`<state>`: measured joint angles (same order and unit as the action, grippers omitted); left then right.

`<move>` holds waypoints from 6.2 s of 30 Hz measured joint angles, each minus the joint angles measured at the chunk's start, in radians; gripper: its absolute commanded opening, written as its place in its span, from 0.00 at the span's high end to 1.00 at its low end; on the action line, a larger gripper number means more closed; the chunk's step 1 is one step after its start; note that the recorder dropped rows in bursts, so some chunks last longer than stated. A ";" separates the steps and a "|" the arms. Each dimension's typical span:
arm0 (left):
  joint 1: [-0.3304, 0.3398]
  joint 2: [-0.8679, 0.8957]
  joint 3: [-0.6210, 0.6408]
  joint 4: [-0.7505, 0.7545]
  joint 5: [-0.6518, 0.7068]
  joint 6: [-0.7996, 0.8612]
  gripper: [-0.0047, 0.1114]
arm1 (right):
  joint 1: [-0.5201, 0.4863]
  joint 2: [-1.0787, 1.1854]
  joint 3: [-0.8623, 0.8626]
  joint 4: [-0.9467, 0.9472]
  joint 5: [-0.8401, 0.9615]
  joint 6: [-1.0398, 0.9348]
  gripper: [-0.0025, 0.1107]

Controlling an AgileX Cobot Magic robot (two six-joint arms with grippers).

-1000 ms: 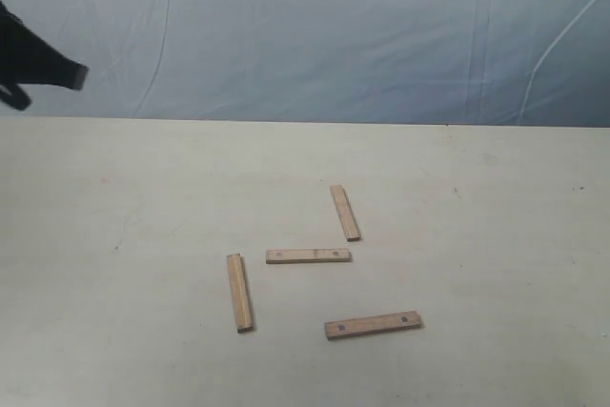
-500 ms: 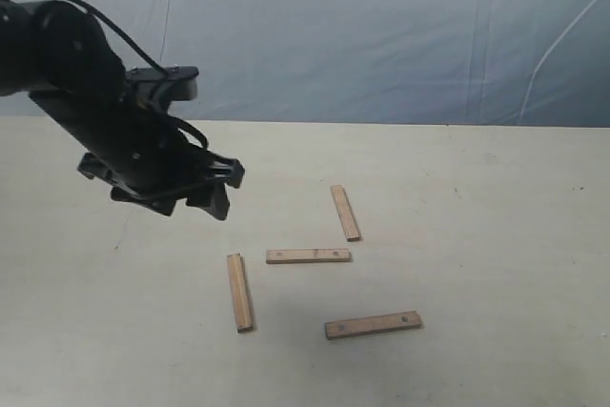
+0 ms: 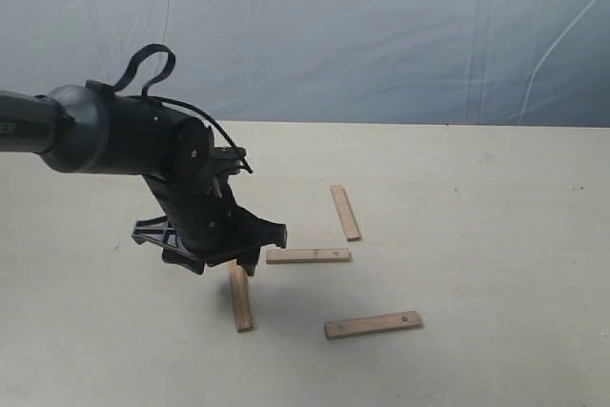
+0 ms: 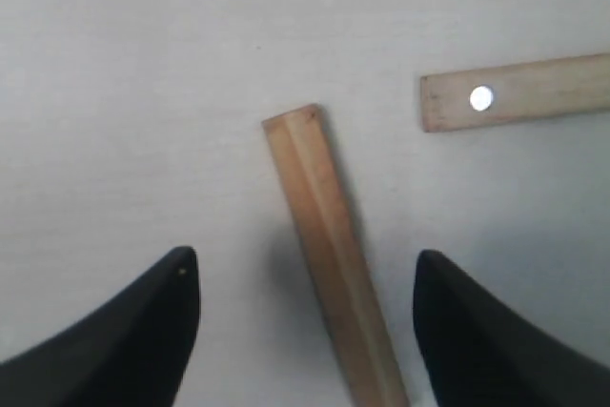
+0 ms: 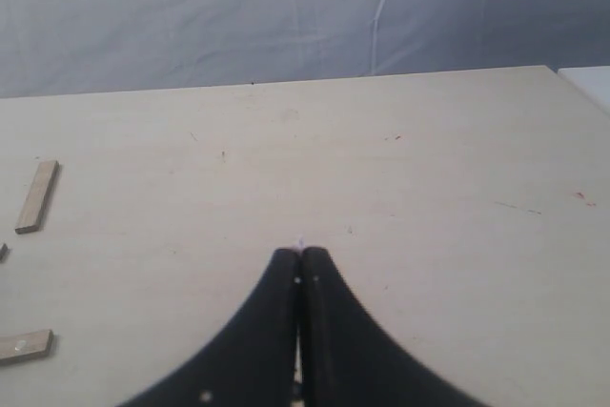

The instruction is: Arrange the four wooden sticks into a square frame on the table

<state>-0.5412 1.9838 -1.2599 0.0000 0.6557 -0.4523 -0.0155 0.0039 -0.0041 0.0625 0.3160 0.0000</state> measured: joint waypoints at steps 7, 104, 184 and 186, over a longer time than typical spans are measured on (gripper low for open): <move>-0.007 0.056 -0.006 0.000 -0.063 -0.060 0.44 | 0.000 0.000 0.000 0.000 0.000 0.000 0.98; 0.106 0.113 -0.161 0.060 -0.021 -0.041 0.94 | 0.000 0.000 0.000 0.000 0.000 0.000 0.98; -0.159 0.583 -0.927 0.183 0.130 -0.331 0.77 | 0.000 0.000 0.000 0.002 0.000 0.000 0.98; -0.159 0.585 -0.929 0.187 0.126 -0.331 0.89 | 0.000 0.000 0.000 0.002 0.000 0.000 0.98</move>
<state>-0.7005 2.5690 -2.1889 0.1869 0.7814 -0.7837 -0.0155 0.0039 -0.0041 0.0646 0.3160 0.0000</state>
